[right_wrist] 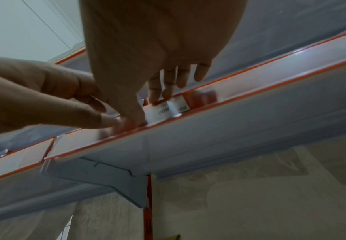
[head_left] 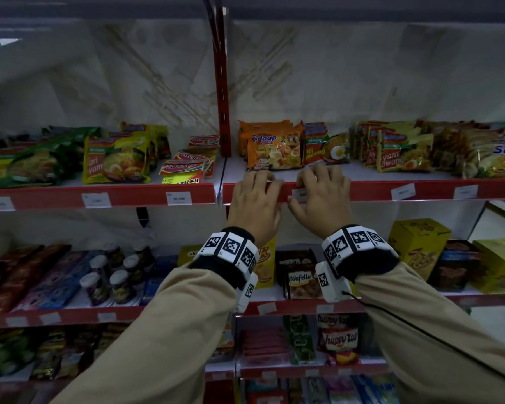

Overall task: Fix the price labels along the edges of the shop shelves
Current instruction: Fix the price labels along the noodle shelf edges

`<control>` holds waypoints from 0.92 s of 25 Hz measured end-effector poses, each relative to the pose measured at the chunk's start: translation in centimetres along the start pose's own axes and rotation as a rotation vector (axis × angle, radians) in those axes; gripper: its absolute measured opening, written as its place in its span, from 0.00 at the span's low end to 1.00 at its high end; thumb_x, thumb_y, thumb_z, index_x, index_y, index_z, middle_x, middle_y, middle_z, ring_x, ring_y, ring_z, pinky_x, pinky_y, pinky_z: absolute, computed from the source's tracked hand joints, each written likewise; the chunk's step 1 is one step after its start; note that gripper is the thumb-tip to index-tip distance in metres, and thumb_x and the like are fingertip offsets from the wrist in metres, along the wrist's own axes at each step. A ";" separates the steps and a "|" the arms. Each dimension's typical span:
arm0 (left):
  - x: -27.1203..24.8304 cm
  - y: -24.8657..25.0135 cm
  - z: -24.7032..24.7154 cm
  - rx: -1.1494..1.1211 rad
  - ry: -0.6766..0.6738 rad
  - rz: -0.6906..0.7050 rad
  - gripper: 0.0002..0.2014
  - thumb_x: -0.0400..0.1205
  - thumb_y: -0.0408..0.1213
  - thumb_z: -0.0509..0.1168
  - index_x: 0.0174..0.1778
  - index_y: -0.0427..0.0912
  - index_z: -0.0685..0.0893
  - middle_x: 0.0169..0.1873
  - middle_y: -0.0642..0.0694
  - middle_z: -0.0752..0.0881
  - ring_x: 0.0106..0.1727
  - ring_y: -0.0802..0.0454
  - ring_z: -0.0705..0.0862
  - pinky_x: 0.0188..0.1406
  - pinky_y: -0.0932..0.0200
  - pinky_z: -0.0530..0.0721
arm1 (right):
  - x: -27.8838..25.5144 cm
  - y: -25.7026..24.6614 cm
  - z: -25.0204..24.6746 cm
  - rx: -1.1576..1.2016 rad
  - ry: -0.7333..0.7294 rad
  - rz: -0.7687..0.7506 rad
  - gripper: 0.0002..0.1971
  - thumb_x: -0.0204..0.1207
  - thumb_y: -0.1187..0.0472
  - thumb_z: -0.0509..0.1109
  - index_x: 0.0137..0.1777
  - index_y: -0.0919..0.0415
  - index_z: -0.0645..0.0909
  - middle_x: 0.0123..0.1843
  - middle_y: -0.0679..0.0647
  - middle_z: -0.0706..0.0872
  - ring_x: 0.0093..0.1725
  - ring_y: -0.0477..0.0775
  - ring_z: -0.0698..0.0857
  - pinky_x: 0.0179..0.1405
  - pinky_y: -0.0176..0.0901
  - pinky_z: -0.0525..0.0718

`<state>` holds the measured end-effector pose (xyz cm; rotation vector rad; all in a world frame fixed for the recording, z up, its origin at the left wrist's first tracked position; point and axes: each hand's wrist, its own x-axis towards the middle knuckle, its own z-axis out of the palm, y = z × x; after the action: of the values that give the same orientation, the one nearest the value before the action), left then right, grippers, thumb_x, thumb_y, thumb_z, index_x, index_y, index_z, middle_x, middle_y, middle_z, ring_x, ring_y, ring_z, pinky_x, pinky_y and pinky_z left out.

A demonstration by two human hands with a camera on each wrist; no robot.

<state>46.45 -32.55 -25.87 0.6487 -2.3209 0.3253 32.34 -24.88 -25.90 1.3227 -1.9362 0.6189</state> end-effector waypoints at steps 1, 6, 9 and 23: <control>0.1 0.1 0.0 0.010 -0.005 0.019 0.21 0.78 0.42 0.63 0.68 0.44 0.75 0.63 0.44 0.75 0.65 0.42 0.71 0.59 0.50 0.70 | 0.1 0.1 -0.1 -0.008 -0.011 0.000 0.16 0.68 0.46 0.68 0.48 0.56 0.74 0.52 0.57 0.76 0.52 0.61 0.71 0.47 0.52 0.66; 0.4 0.5 0.1 0.000 0.014 0.034 0.19 0.76 0.39 0.64 0.63 0.42 0.77 0.58 0.43 0.77 0.58 0.43 0.73 0.55 0.51 0.71 | -0.4 0.3 -0.4 0.057 -0.049 0.000 0.16 0.69 0.49 0.69 0.51 0.58 0.74 0.54 0.59 0.75 0.55 0.63 0.71 0.50 0.54 0.68; 0.9 0.5 0.2 -0.026 0.017 0.041 0.15 0.76 0.38 0.65 0.59 0.41 0.78 0.54 0.42 0.77 0.54 0.44 0.74 0.52 0.51 0.74 | -0.4 0.9 -0.8 0.163 -0.053 -0.025 0.17 0.69 0.56 0.72 0.55 0.61 0.76 0.54 0.59 0.78 0.54 0.63 0.74 0.51 0.55 0.73; 0.4 1.0 1.5 0.008 0.085 0.031 0.17 0.72 0.41 0.69 0.56 0.44 0.80 0.50 0.43 0.78 0.52 0.42 0.75 0.45 0.50 0.71 | 0.4 1.8 -1.7 0.169 -0.171 -0.092 0.11 0.75 0.60 0.69 0.56 0.61 0.79 0.54 0.59 0.81 0.57 0.62 0.74 0.46 0.51 0.77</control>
<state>44.84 -32.44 -26.77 0.5918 -2.2510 0.3695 31.06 -23.22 -24.49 1.6069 -1.9798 0.6537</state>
